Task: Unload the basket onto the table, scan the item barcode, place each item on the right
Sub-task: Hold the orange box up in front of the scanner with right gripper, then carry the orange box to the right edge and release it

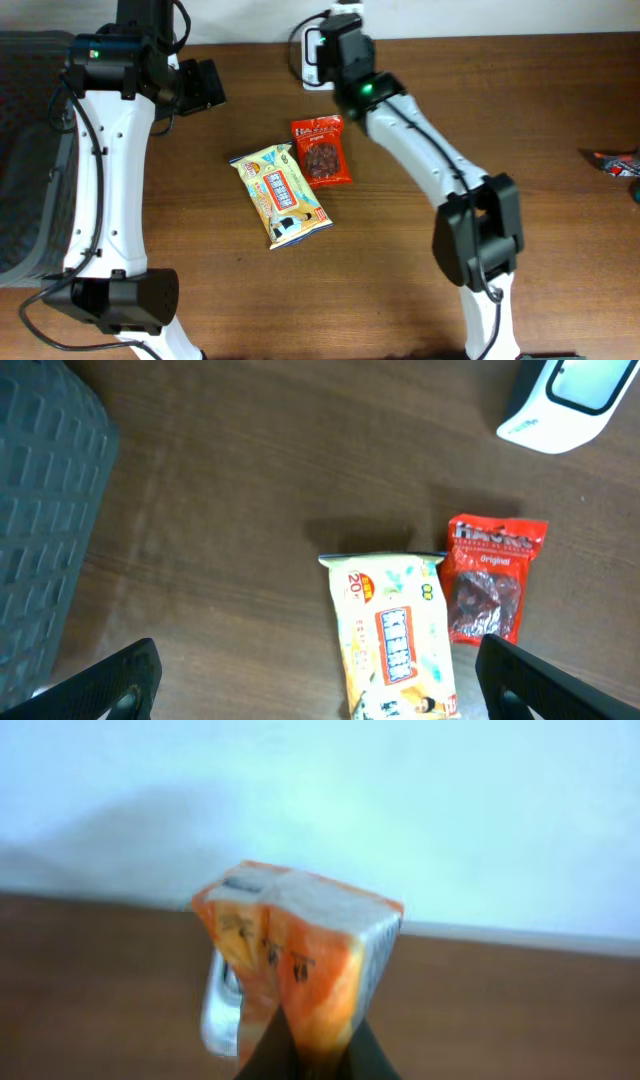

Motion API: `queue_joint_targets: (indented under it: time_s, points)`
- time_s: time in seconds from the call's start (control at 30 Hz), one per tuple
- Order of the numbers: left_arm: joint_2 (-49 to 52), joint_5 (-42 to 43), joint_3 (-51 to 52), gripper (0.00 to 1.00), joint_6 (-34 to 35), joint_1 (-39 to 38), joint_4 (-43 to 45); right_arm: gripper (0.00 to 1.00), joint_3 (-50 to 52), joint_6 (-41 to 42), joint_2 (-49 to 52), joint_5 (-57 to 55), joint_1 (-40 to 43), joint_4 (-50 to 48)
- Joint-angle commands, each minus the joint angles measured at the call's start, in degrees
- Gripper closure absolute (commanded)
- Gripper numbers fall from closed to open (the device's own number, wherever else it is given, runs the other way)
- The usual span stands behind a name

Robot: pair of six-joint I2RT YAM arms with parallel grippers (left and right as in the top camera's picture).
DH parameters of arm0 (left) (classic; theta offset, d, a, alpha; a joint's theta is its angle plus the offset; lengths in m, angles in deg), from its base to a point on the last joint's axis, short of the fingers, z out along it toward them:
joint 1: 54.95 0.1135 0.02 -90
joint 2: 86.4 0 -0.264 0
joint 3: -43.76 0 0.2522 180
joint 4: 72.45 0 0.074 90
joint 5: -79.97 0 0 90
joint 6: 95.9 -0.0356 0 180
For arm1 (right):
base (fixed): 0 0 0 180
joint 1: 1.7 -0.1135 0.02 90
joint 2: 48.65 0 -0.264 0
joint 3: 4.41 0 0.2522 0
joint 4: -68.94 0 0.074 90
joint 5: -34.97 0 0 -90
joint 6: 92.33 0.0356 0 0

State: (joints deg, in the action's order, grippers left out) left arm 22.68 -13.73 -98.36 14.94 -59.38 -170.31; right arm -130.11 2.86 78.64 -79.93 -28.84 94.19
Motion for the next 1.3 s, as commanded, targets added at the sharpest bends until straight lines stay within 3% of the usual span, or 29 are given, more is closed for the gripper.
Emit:
queue_joint_targets:
  time_s: [0.0,0.2,0.5,0.6,0.73,0.87,1.13,1.27]
  points:
    - [0.1,-0.6,0.1,0.01,0.6,0.1,0.0,0.96,-0.4,-18.8,5.9,-9.8,0.9,-8.0]
    - [0.1,-0.6,0.1,0.01,0.6,0.1,0.0,0.96,-0.4,-41.7,9.2,4.0,1.6,-16.4]
    - [0.1,-0.6,0.1,0.01,0.6,0.1,0.0,0.96,-0.3,-40.9,10.2,12.3,2.5,-14.1]
    - [0.1,-0.6,0.1,0.01,0.6,0.1,0.0,0.96,-0.4,-35.5,10.1,11.1,3.2,-14.6]
    - [0.1,-0.6,0.1,0.01,0.6,0.1,0.0,0.96,-0.4,-23.8,8.7,1.4,5.5,-16.7]
    - [0.1,-0.6,0.1,0.01,0.6,0.1,0.0,0.96,-0.4,-5.6,2.1,-2.0,11.8,-11.9]
    - [0.1,-0.6,0.1,0.01,0.6,0.1,0.0,0.96,-0.4,21.3,-7.9,-1.9,34.0,22.5]
    - [0.1,-0.6,0.1,0.01,0.6,0.1,0.0,0.96,-0.3,24.5,-7.9,-1.9,45.8,34.8]
